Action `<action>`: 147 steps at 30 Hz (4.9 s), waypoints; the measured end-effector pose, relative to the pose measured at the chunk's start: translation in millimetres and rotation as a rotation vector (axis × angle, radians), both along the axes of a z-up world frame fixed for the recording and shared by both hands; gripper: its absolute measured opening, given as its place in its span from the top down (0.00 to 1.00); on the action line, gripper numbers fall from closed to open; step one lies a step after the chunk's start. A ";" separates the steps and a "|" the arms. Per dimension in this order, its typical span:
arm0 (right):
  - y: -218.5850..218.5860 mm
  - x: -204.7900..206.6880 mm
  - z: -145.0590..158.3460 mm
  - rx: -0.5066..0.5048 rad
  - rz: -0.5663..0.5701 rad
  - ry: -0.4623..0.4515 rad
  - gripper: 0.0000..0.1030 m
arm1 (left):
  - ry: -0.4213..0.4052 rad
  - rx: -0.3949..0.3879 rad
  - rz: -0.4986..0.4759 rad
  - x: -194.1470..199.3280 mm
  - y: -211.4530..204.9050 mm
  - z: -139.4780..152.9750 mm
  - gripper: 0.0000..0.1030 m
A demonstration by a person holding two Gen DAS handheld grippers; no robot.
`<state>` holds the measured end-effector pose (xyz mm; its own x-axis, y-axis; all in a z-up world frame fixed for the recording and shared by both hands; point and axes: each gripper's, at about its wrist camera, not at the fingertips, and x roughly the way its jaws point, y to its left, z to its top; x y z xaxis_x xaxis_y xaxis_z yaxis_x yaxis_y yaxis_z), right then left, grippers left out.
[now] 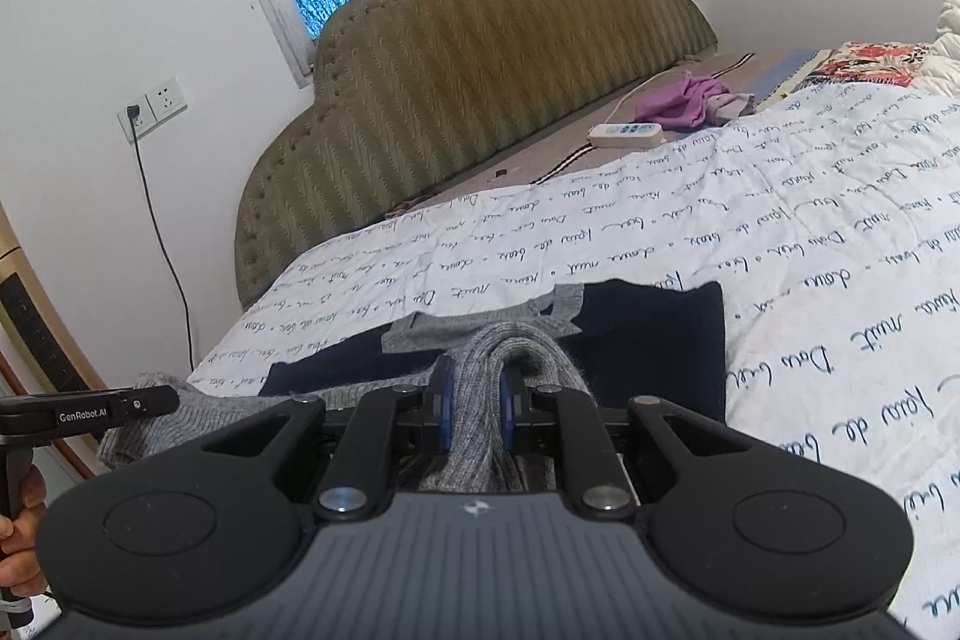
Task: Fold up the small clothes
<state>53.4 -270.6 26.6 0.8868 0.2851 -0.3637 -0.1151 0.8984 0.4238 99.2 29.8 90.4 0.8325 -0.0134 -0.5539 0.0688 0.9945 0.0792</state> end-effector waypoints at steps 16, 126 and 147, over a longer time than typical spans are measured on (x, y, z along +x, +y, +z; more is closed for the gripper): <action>-3.5 73.4 -20.3 0.002 -0.039 0.079 0.86 | 0.063 0.036 -0.007 85.4 -8.2 -26.2 0.85; -10.3 119.9 -46.0 -0.444 -0.079 0.124 0.26 | 0.196 0.123 0.104 123.6 34.9 -79.8 0.05; 18.0 61.5 -76.2 -0.505 -0.047 0.272 0.18 | 0.256 0.076 0.091 64.6 68.7 -110.6 0.00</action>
